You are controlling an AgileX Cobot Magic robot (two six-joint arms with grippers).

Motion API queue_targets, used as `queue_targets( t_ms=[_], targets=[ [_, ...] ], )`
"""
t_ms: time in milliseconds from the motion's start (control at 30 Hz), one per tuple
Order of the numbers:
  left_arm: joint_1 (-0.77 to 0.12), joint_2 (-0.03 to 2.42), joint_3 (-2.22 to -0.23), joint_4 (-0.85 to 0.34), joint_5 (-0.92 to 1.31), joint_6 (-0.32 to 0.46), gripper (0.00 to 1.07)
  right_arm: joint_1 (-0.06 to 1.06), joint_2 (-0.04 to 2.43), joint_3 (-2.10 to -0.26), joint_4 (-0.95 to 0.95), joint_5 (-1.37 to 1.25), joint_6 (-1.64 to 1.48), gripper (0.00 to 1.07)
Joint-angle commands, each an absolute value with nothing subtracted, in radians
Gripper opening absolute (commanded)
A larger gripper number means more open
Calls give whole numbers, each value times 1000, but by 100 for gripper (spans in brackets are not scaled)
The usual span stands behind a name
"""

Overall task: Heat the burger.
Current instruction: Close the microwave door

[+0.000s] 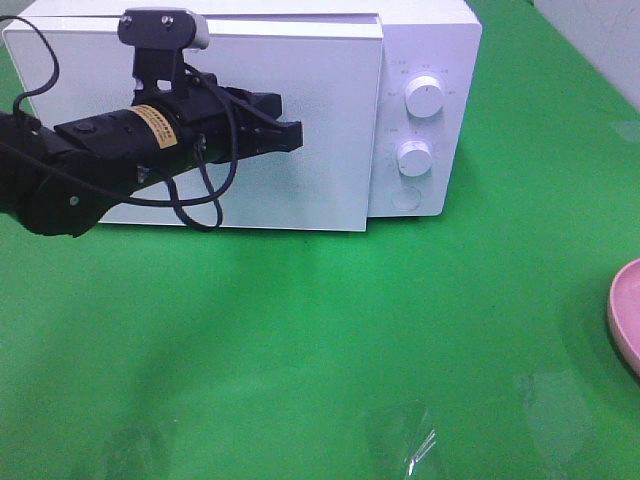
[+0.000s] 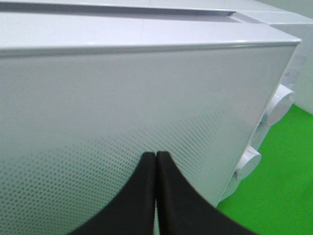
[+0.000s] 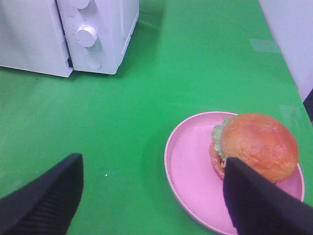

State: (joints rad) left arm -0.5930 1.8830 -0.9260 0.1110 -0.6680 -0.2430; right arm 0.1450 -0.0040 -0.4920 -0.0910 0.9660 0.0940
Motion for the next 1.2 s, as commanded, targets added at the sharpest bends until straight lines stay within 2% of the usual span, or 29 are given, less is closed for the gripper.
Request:
queue_targets(
  t_ms=[33, 500, 933, 1200],
  targets=[
    [-607, 1902, -970, 86, -644, -232, 0, 140, -30, -491, -90, 959, 89, 76],
    [-607, 1959, -1043, 66, -630, -235, 0, 140, -30, -491, -90, 959, 89, 76],
    [-607, 2036, -1203, 66, -580, -238, 0, 140, -30, -491, -90, 959, 90, 76],
    [-615, 2044, -1216, 71, -554, -251, 0, 140, -30, -491, -90, 959, 90, 76]
  ],
)
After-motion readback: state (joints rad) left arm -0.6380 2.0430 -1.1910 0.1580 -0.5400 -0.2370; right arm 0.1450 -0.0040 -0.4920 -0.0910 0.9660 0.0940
